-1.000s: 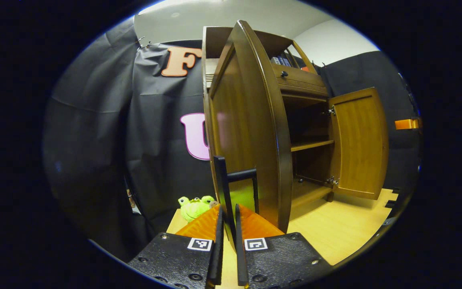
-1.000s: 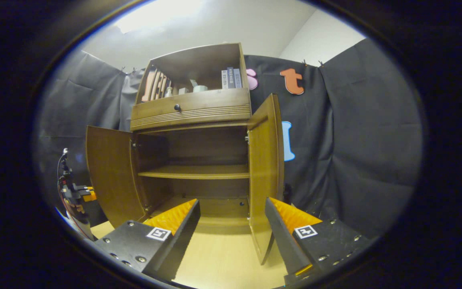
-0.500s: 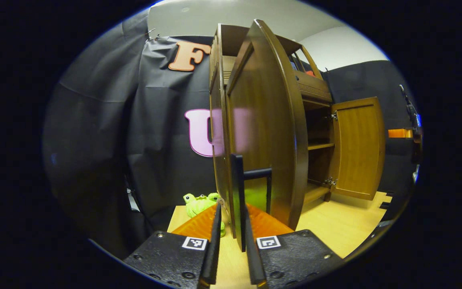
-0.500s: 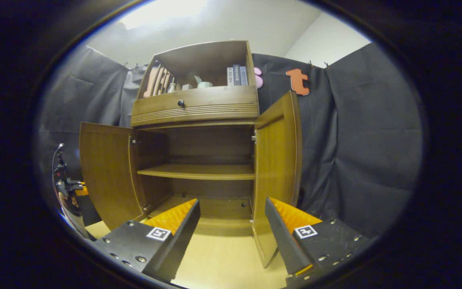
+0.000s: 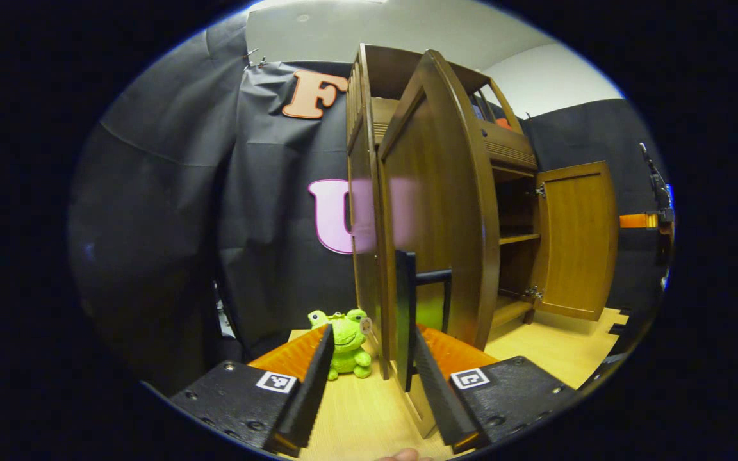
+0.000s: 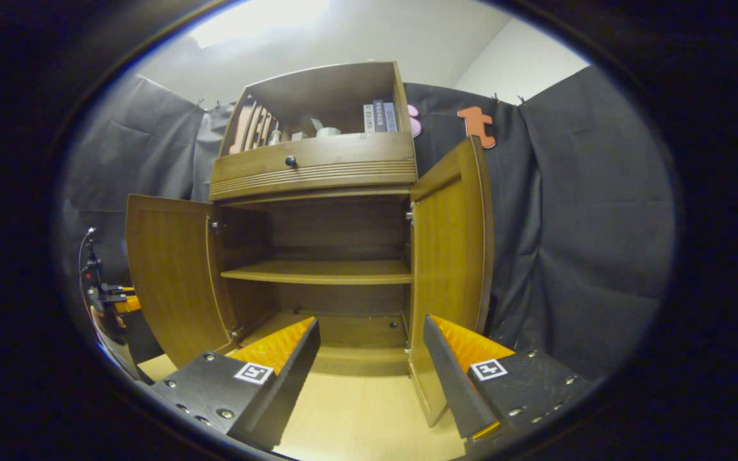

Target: Open the right door of the double-door shoe cabinet with the right hand, and open the left door with the left hand.

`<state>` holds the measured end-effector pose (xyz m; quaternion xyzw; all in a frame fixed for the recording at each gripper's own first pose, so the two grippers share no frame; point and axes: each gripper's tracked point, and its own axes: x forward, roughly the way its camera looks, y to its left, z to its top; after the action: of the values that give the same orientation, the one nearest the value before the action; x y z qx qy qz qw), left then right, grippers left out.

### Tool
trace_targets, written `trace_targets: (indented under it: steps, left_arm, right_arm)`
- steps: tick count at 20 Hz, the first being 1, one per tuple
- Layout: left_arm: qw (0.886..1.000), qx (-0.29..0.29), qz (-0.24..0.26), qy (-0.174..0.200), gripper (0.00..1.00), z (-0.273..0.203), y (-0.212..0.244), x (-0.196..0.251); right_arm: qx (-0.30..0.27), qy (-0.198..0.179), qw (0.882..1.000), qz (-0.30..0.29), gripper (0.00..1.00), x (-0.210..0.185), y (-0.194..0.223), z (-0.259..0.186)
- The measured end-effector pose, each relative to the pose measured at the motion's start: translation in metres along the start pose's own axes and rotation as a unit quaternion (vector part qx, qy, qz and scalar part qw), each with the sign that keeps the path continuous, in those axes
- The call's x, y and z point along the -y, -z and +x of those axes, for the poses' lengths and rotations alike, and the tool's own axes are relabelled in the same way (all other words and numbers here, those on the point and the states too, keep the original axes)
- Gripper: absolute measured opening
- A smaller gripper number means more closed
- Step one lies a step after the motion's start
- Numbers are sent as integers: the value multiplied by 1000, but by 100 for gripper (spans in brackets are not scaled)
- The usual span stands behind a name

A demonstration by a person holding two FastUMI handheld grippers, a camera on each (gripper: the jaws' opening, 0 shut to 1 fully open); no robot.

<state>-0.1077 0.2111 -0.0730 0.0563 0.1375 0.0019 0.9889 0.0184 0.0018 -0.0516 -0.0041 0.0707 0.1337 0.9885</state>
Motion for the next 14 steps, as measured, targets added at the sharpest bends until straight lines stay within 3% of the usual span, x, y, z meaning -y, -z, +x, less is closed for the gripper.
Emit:
trace_targets:
  steps: [3,7,14]
  left_arm:
    - [1000,-5,-1,-24,94,-4,1,-6]
    - [999,-9,-4,-47,93,-24,-6,0]
    - [994,65,-19,-85,93,-71,-59,23]
  right_arm:
    - [-15,-1,1000,-14,96,-3,9,-7]
    - [-3,-11,1000,-11,96,-8,8,-21]
    - [13,-25,1000,5,96,-8,16,-46]
